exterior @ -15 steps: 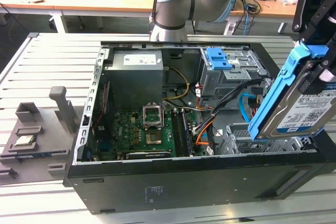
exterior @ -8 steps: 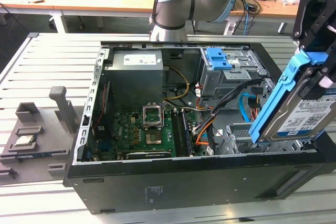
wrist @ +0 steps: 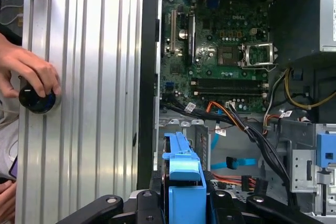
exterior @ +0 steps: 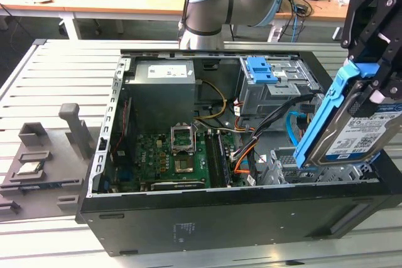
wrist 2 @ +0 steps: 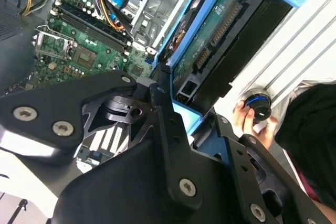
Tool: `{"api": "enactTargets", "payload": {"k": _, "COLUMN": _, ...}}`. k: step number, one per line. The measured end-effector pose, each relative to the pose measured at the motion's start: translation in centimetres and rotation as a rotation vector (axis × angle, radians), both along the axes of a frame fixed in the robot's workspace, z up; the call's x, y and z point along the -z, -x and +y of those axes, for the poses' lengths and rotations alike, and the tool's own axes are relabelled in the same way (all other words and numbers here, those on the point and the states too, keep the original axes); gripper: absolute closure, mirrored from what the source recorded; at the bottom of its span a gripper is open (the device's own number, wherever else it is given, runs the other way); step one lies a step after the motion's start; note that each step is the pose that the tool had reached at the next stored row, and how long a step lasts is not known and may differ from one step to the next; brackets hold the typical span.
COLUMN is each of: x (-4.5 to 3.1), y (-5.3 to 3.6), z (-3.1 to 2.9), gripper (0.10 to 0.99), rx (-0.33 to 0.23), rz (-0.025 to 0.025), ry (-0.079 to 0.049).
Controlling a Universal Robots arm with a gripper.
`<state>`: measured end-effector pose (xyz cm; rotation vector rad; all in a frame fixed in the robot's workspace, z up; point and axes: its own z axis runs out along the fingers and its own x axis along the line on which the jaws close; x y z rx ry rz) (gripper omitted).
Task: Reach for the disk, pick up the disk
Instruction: 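Pick up the disk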
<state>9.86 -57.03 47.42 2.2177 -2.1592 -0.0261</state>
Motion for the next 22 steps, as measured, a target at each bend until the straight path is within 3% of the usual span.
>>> {"api": "enactTargets", "payload": {"k": 10, "x": 0.35, "y": 0.00, "z": 2.14, "gripper": 0.722, "rx": 0.000, "rz": 0.0000, "ry": 0.012}}
{"api": "enactTargets", "payload": {"k": 22, "x": 1.67, "y": 0.00, "z": 2.92, "gripper": 0.722, "rx": 0.000, "rz": 0.0000, "ry": 0.032}}
